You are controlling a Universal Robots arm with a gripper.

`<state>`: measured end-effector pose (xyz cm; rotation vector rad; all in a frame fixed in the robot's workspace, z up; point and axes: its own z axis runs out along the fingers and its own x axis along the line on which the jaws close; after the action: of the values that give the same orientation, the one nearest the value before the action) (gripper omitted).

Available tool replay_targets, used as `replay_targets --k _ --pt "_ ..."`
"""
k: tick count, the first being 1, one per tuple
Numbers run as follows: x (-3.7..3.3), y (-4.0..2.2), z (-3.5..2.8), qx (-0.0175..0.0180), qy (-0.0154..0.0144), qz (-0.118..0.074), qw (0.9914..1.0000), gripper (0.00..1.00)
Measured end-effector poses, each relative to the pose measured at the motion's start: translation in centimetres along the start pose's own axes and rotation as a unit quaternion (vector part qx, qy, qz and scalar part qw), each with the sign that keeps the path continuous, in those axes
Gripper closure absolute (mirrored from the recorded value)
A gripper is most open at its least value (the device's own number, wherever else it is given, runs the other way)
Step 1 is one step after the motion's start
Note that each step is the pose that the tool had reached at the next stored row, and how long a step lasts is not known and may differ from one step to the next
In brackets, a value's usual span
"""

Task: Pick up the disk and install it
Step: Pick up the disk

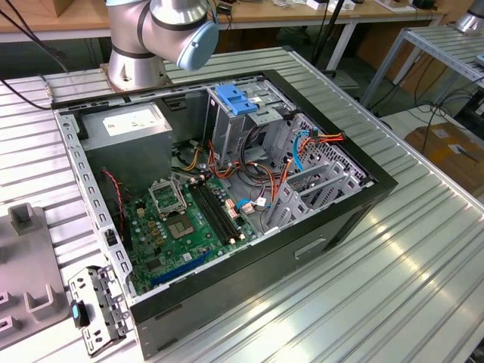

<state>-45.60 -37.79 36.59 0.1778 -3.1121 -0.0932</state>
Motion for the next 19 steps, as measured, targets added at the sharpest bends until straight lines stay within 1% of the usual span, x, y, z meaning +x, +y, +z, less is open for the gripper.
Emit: replay_targets --k 1,2,3,5,6,9,12,15,19 --pt "0.00 0.00 0.00 0.0001 0.0002 -0.004 0.99999 0.89" --pt "-0.24 -0.02 0.01 0.0004 0.0014 -0.024 0.99970 0.89" --pt "-0.40 -0.04 0.00 0.0008 0.0024 -0.040 0.99919 0.89" --pt "-0.41 -0.04 -0.01 0.0012 0.0036 -0.058 0.99829 0.89" --pt "-0.42 -0.04 0.00 0.0014 0.0044 -0.072 0.99736 0.89" --pt "-0.42 -0.04 -0.01 0.0016 0.0050 -0.082 0.99663 0.89" --pt "-0.41 -0.05 0.00 0.0018 0.0058 -0.095 0.99543 0.89" --pt "-0.41 -0.04 -0.01 0.0019 0.0060 -0.099 0.99509 0.89" --pt "-0.42 -0.04 -0.01 0.0019 0.0060 -0.099 0.99507 0.89"
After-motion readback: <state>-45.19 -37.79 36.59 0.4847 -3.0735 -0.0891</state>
